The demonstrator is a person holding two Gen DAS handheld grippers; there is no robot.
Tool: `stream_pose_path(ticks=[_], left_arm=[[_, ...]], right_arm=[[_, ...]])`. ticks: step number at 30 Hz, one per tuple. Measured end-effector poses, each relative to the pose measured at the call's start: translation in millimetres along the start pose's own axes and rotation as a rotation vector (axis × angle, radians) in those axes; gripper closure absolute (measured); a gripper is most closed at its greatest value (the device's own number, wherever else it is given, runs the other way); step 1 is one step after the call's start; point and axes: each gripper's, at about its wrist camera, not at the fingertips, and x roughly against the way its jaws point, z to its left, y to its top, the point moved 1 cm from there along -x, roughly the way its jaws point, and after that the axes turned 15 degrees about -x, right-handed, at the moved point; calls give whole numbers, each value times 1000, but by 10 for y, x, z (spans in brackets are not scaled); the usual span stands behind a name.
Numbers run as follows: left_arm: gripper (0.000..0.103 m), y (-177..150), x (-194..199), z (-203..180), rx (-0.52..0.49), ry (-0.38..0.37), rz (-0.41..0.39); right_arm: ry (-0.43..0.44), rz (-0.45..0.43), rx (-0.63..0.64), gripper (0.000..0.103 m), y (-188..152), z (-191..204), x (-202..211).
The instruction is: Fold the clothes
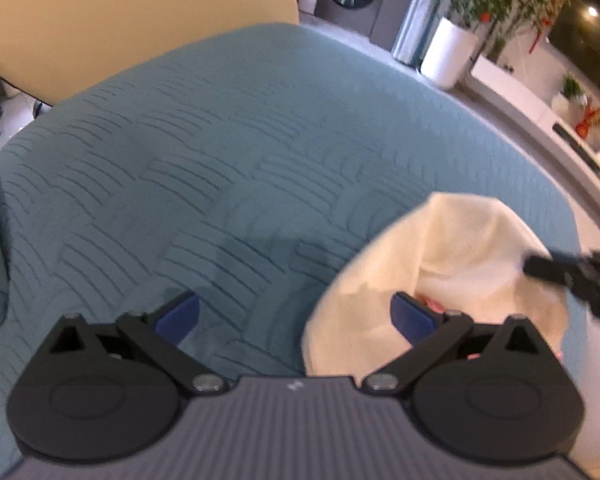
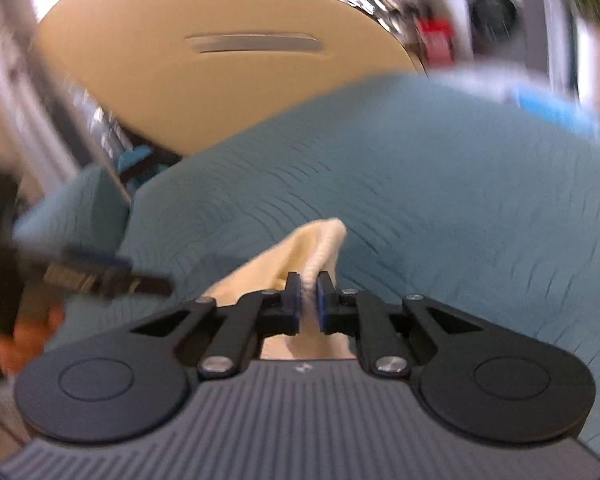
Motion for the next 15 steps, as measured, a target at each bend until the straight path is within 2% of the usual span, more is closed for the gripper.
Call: stream_pose_path(ticks=[5, 8, 12, 14, 15], left_arm=[[0, 51, 220, 138, -5, 50, -53], [0, 69, 319, 158, -17, 63, -73], [0, 37, 308, 64, -54, 61, -63], [0, 15, 247, -13, -79, 77, -46], [0, 3, 189, -63, -96, 97, -34]], right_arm=[[27, 112, 185, 91, -457, 789, -124], [18, 212, 288, 91, -977, 1148, -405], [-11, 282, 241, 90, -1416, 1212, -579], [-1, 238, 185, 90, -1445, 1159, -439], [1, 175, 128, 88, -1403, 1079, -274]])
